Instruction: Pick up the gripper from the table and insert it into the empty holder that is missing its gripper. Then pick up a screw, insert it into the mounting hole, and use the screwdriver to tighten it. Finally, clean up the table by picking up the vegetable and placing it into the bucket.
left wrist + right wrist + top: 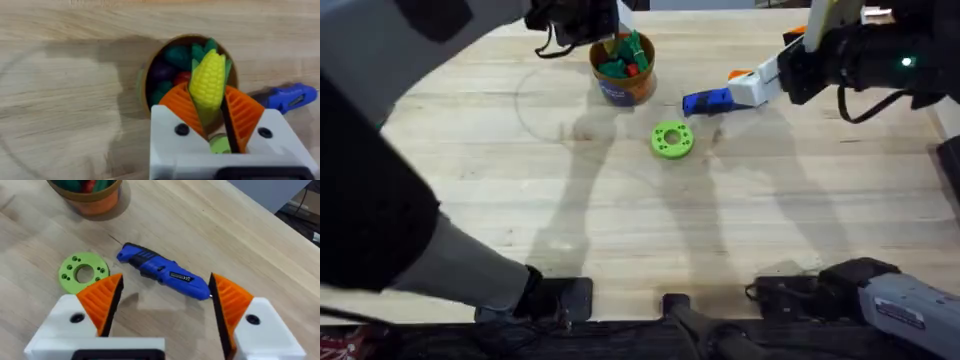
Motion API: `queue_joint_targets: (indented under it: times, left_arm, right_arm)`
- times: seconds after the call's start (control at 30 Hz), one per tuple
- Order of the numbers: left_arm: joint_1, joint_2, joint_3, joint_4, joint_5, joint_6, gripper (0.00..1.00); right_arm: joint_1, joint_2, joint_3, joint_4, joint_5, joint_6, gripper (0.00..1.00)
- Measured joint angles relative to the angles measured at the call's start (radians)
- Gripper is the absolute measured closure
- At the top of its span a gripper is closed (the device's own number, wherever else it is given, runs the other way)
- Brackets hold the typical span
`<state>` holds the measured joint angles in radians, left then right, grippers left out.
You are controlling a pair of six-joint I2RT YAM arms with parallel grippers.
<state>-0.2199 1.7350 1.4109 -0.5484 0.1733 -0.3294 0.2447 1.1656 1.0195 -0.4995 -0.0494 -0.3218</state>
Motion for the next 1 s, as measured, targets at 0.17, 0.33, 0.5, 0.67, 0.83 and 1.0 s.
queue_joint_targets:
  times: [0.17, 0.33, 0.5, 0.67, 0.83, 1.0]
  left_arm:
    - [0.000, 0.060, 0.000, -0.001, -0.007, 0.000, 0.726]
    - [0.000, 0.078, 0.000, 0.004, -0.010, 0.000, 0.726]
    - [0.000, 0.078, 0.000, 0.005, -0.013, 0.004, 0.821]
    - [-0.003, 0.078, 0.002, 0.008, -0.009, 0.010, 0.021]
    - [-0.003, 0.076, 0.002, 0.010, -0.008, 0.009, 0.013]
    - [-0.002, 0.036, 0.002, -0.009, -0.011, 0.008, 0.013]
  right_arm:
    - [0.000, 0.000, 0.000, 0.000, 0.000, 0.000, 0.011]
    - [0.000, 0.000, 0.000, 0.000, 0.000, 0.000, 0.011]
    - [0.000, 0.000, 0.000, 0.000, 0.000, 0.000, 0.011]
    - [0.000, 0.000, 0.000, -0.001, 0.000, 0.000, 0.011]
    - [0.000, 0.000, 0.000, -0.001, 0.000, 0.000, 0.011]
    - [0.000, 0.000, 0.000, -0.001, 0.000, 0.000, 0.011]
